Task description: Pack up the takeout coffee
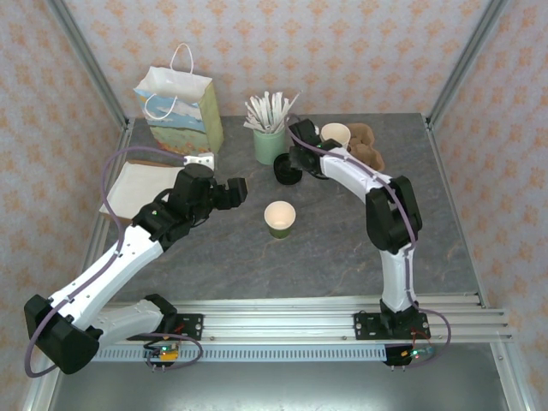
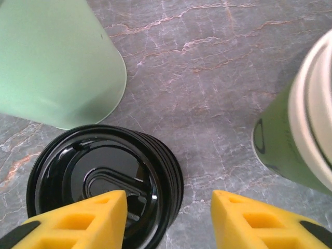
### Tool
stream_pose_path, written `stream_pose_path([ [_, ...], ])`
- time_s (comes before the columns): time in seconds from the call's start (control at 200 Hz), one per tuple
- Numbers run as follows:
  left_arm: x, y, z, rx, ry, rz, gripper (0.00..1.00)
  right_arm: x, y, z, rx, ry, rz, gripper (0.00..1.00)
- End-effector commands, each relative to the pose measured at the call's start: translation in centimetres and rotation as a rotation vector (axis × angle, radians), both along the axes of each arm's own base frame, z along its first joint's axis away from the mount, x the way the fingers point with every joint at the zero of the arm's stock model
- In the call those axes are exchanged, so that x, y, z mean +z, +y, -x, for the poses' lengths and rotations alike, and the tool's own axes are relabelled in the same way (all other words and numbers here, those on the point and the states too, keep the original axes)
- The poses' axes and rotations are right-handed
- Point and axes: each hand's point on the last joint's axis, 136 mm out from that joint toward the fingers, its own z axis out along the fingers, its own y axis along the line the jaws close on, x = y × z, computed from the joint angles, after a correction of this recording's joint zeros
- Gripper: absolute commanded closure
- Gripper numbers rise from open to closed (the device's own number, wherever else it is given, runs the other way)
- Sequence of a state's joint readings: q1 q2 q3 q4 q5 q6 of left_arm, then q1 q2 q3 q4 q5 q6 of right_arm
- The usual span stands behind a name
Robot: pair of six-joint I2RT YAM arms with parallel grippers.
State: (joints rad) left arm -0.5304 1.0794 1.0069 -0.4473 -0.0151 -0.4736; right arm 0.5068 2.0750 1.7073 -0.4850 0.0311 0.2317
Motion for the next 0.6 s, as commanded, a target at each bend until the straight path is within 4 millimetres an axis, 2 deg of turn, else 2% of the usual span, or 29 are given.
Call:
stream_pose_path([
  [0.0, 1.7, -0.3, -0.6, 0.006, -0.045, 0.018, 0.12, -0.4, -0.5, -0.5, 0.001, 0.019, 0.048, 0.55],
  [0.36, 1.5, -0.3, -0.8, 0.005, -0.043, 0.009, 0.12, -2.3, -0.5, -1.5, 0.014, 0.048, 0.082, 0.67],
  [0.596, 1.2, -0.3, -0.8, 0.007, -0.039, 0.004, 0.12, -2.5, -0.2, -1.5, 0.026, 0.05, 0.081, 0.75],
])
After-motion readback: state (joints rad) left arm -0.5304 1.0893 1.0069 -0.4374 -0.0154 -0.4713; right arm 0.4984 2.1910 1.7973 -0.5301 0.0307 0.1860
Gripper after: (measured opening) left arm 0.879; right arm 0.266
